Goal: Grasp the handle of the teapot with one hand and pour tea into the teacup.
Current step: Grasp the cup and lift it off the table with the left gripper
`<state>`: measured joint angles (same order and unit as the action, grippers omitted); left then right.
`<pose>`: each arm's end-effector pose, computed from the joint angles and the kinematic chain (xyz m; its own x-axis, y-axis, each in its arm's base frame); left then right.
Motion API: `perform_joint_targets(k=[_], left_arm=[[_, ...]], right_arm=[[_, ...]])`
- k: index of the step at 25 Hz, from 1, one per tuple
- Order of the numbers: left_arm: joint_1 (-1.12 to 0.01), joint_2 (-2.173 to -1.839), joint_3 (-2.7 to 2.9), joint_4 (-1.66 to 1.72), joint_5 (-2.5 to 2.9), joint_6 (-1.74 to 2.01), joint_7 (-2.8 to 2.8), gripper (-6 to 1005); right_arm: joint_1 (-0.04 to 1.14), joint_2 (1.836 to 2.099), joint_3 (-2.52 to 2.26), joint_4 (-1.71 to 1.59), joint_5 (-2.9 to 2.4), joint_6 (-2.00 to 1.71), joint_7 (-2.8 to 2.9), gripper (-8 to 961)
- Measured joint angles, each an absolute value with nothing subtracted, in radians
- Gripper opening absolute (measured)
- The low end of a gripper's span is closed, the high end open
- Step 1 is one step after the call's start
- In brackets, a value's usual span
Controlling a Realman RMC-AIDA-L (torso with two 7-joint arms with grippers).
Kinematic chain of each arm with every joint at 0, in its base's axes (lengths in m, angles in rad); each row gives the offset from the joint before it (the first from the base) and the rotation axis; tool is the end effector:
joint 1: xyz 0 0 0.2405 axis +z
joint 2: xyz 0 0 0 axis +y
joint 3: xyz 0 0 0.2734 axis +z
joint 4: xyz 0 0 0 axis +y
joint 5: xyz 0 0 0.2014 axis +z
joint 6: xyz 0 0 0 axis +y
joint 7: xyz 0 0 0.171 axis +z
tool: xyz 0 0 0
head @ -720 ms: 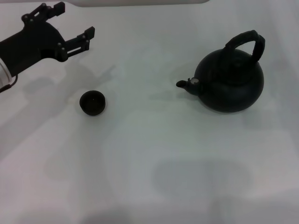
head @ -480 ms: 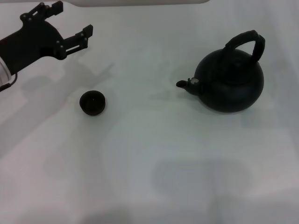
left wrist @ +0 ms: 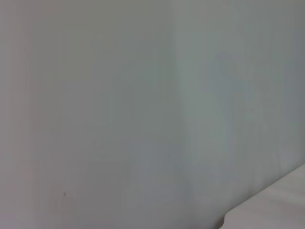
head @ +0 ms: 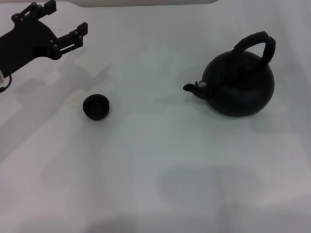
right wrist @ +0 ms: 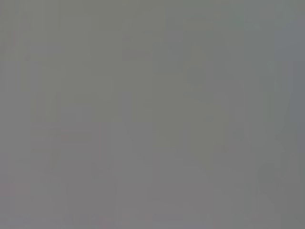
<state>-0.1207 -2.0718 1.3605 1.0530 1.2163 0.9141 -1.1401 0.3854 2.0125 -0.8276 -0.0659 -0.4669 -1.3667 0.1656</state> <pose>-0.2666 0.3437 0.0001 0.8199 0.0601 0.5693 0.4733 -0.6306 -0.6151 0.3755 0.3383 0.0778 0.7917 0.2131 -0.5725 -0.5975 0.0749 -0.7984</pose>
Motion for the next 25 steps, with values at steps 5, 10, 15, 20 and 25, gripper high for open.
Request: perform_joint_targets(k=[5,10,15,20,25], left_arm=[[-0.12,-2.072,1.361,1.05,1.216,0.918,-1.139,878],[-0.117,-2.069,1.361,1.062,1.226,0.927,-1.188,877],[-0.089,-2.066,1.361,1.16,1.394,0.977,-1.378,877],[-0.002,-2.07,1.362,1.298,1.554,0.986,-1.522,877],[0.036,-2.068,1.329,1.313,1.573,1.044,-1.555,878]], right_arm=[[0.385,2.013,-0.857,-0.064,-0.468,-1.364,0.166,835],[0.378,2.012,-0.857,-0.066,-0.468,-1.365,0.166,837],[0.377,2.011,-0.853,-0.062,-0.467,-1.356,0.165,838],[0.377,2.009,-0.851,-0.067,-0.466,-1.321,0.164,839],[0.374,2.008,-0.849,-0.069,-0.462,-1.318,0.164,839]])
